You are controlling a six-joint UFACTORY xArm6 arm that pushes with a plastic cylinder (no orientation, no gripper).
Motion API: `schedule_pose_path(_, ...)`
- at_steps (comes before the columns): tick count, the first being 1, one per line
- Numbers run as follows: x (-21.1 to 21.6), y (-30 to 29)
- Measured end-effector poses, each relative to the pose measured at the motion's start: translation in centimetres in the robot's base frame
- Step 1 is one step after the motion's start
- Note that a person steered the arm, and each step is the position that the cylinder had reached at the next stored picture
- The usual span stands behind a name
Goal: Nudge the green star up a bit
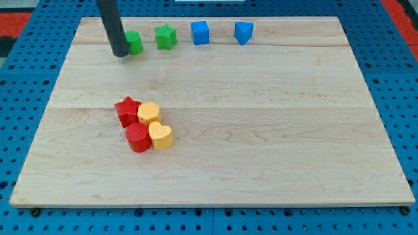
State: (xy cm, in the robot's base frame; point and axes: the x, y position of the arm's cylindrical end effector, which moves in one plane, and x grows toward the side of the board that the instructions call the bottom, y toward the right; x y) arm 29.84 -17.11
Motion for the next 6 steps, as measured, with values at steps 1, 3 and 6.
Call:
schedule_pose_path(1,-1.5,1.1)
schedule_pose_path(3,2.5,7.2)
schedule_pose_path(6,-3.4,6.6)
